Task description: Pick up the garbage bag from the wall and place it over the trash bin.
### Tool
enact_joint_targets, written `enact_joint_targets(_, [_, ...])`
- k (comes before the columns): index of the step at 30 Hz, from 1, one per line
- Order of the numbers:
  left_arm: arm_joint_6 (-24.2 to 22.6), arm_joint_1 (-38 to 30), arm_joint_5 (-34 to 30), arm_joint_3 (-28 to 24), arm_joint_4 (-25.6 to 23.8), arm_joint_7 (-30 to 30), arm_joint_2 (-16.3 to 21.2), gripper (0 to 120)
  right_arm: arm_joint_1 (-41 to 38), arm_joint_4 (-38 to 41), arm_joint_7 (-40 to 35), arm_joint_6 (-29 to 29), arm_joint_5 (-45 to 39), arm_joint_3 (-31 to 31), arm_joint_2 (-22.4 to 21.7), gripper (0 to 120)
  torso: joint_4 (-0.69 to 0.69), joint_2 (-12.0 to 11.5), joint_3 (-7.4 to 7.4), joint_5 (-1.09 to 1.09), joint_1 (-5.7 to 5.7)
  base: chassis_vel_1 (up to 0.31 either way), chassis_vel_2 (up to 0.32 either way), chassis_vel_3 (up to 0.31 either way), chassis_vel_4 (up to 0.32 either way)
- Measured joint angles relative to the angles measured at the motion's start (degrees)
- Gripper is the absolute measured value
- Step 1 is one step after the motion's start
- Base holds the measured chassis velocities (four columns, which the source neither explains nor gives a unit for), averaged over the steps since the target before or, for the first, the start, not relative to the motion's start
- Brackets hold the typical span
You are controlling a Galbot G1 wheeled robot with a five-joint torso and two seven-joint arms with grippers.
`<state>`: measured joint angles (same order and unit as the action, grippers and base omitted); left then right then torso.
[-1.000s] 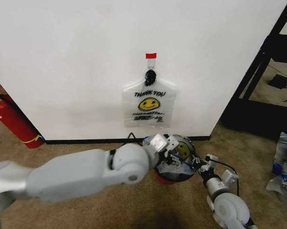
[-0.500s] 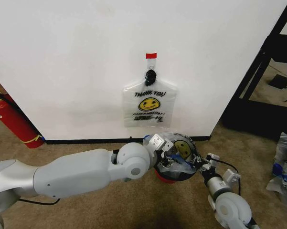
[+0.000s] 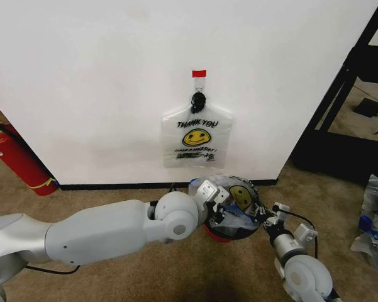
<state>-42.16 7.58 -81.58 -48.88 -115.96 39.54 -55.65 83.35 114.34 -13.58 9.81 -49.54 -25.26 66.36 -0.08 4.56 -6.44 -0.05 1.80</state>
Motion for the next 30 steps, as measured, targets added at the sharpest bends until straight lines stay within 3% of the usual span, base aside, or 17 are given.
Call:
enact_joint_targets(5, [0.0,0.4,0.6,0.6,-0.8,0.0,0.4,0,-0.2,0.0,-0.3,0.0,-0.4,0.0,0.3,0,-0.05,0.0,0.0,-0.04,0.0,0.0,0.0,0.0,0.0])
enact_joint_targets(7, [0.0,3.4,2.5,2.6,-4.3,-0.3,3.1,0,-1.1,-0.7,-1.9,0.3,-1.9,-0.2,2.1,0,0.03,0.0,0.0,0.07,0.0,0.0,0.0,0.0,0.0])
enact_joint_targets(8, [0.0,4.4,3.1,3.2,-5.1,-0.6,3.8,0,-1.3,-0.8,-2.3,0.4,-2.5,-0.2,2.4,0,0.05,0.0,0.0,-0.01,0.0,0.0,0.0,0.0,0.0])
enact_joint_targets(16, [0.2,15.3,9.6,8.6,-10.2,-4.0,8.0,0,-2.7,-1.3,-6.0,1.7,-6.3,-1.1,4.0,0,0.0,0.0,0.0,-0.01,0.0,0.0,0.0,0.0,0.0])
enact_joint_targets(30, [3.7,26.1,23.2,10.7,-9.7,-10.4,8.4,0,-4.0,-0.7,-10.7,3.6,-11.4,-1.0,5.5,0,0.0,0.0,0.0,0.0,0.0,0.0,0.0,0.0,0.0])
